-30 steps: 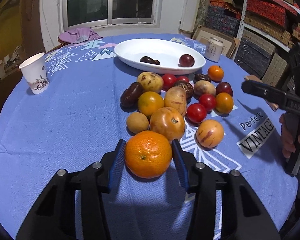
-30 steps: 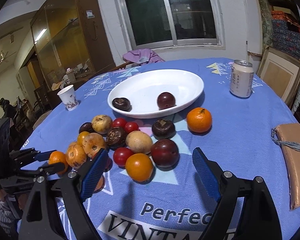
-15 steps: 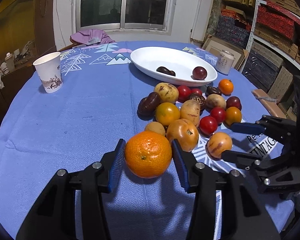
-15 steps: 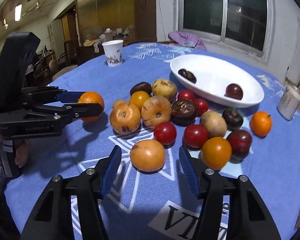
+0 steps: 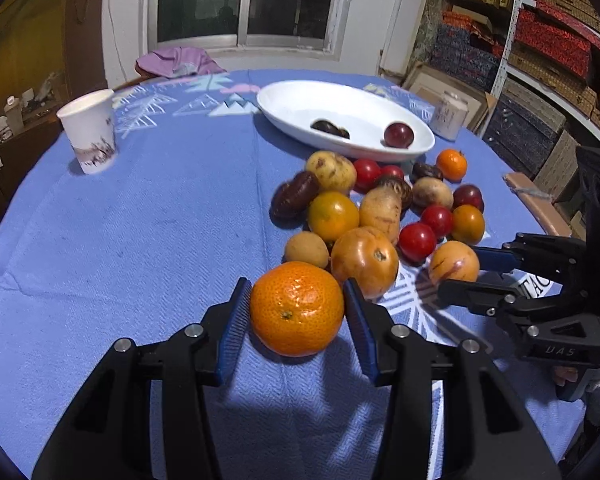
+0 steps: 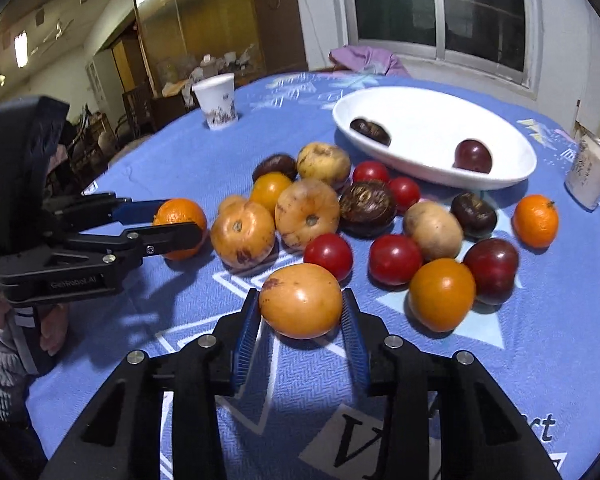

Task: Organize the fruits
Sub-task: 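Grasp the yellow-orange round fruit with the right tool while the left tool lifts the tangerine, then lower the tangerine and yellow-orange fruit onto the white plate, opening both tools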

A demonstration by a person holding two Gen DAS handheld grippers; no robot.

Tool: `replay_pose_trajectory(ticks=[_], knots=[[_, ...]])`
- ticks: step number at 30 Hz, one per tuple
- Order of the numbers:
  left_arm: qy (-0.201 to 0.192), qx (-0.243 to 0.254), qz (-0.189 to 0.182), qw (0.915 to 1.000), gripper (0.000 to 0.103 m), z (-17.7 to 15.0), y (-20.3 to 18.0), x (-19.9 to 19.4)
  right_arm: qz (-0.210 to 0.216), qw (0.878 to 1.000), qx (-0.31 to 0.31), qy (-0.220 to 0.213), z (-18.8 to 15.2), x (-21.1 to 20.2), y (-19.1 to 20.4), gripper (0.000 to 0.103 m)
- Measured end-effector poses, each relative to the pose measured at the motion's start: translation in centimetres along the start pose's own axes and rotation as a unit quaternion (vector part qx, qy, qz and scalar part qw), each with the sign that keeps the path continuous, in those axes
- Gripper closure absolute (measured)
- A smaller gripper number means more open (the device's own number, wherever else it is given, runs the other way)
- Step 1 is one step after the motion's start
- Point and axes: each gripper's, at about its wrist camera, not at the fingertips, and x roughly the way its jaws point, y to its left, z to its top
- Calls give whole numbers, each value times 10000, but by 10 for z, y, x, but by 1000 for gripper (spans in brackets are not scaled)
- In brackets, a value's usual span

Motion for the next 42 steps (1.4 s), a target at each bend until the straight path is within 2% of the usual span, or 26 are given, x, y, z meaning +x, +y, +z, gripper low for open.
replay_pose_trajectory(ticks=[3, 5, 10, 13, 17, 22, 28, 30, 33, 35, 38, 40, 42], knots=[[-190, -89, -87, 9997, 56, 20, 5, -9, -72, 9993, 101, -363, 8, -18, -11, 62], [-253, -21, -4, 9997, 56, 42, 4, -9, -168, 9978, 296, -568, 25, -33, -26, 62], [-481, 58, -54, 9988, 56, 123, -5, 7, -582, 9886, 762, -1165, 99, -64, -72, 62], [-496, 30, -131, 9987, 56, 159, -15, 30, -699, 9837, 953, -1357, 132, -59, -92, 62], [-328, -62, -142, 9993, 56, 189, -19, 77, -867, 9828, 1152, -1155, 157, -18, -119, 62], [6, -83, -42, 10000, 56, 201, -17, 134, -1129, 9846, 1218, -554, 163, 43, -147, 62], [124, -55, -120, 9998, 55, 202, -17, 164, -1301, 9828, 1305, -99, 151, 83, -167, 62], [105, -35, -127, 9999, 43, 201, -17, 165, -1233, 9827, 1380, -12, 149, 91, -173, 61], [31, 0, -112, 9999, 34, 200, -16, 162, -1273, 9813, 1443, 82, 145, 99, -178, 61], [28, -28, -131, 9999, 34, 200, -13, 160, -1263, 9807, 1488, 64, 145, 99, -180, 60], [1, -159, -152, 9998, 34, 198, -7, 153, -1288, 9799, 1517, -147, 149, 85, -177, 49], [-75, -290, -185, 9994, 33, 199, -1, 142, -1305, 9794, 1500, -348, 154, 70, -174, 49], [-254, -408, -185, 9987, 23, 199, 5, 122, -1231, 9792, 1509, -575, 159, 51, -168, 49]])
